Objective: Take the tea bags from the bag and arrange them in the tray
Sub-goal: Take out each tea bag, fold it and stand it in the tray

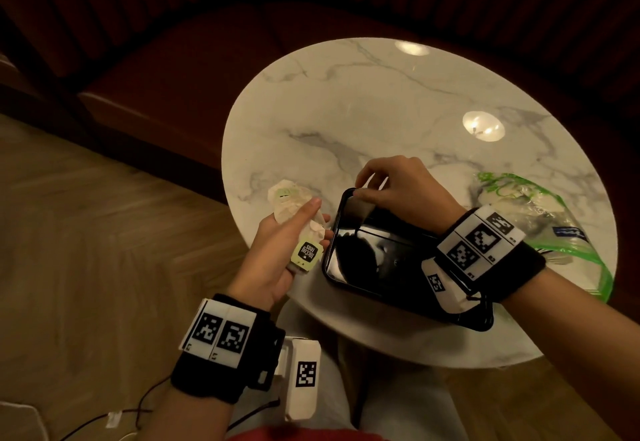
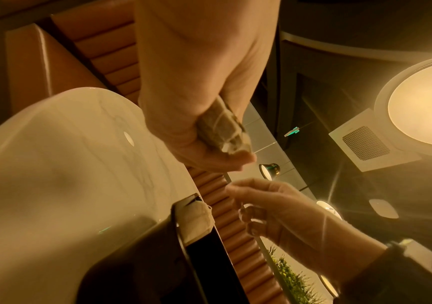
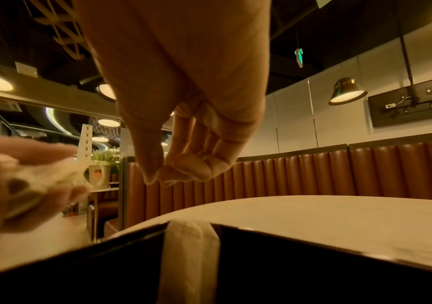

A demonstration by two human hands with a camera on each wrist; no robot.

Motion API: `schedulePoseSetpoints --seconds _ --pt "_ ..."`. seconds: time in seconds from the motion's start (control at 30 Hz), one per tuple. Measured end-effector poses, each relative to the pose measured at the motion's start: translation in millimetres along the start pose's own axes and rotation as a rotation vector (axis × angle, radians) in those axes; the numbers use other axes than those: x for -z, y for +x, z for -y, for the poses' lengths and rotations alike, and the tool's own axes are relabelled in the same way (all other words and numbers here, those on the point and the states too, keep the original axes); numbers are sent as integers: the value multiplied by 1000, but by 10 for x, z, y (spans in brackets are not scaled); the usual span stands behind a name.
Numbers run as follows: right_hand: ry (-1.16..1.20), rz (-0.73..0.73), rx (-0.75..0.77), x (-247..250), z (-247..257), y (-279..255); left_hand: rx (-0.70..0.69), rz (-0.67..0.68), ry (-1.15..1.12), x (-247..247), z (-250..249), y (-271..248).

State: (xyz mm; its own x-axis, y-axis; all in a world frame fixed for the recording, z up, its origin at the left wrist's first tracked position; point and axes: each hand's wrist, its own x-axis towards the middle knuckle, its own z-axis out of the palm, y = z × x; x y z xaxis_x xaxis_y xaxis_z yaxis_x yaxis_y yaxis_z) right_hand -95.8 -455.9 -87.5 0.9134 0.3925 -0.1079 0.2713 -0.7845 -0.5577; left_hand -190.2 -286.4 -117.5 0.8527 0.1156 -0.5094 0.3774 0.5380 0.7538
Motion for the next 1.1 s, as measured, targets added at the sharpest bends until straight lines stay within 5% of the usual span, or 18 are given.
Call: schedulePoseSetpoints --seconds 0.2,0.57,0.8,1.1 --pt "192 107 157 -127 369 -289 -54 -72 -109 -86 -26 -15" --pt "726 201 -70 -389 512 -457 -107 -163 -259 -138 -28 -31" --pt "785 168 -30 -231 461 -429 -81 -179 -271 -42 -80 -8" --pt "887 32 -60 -70 360 -424 1 113 -160 -5 -131 -60"
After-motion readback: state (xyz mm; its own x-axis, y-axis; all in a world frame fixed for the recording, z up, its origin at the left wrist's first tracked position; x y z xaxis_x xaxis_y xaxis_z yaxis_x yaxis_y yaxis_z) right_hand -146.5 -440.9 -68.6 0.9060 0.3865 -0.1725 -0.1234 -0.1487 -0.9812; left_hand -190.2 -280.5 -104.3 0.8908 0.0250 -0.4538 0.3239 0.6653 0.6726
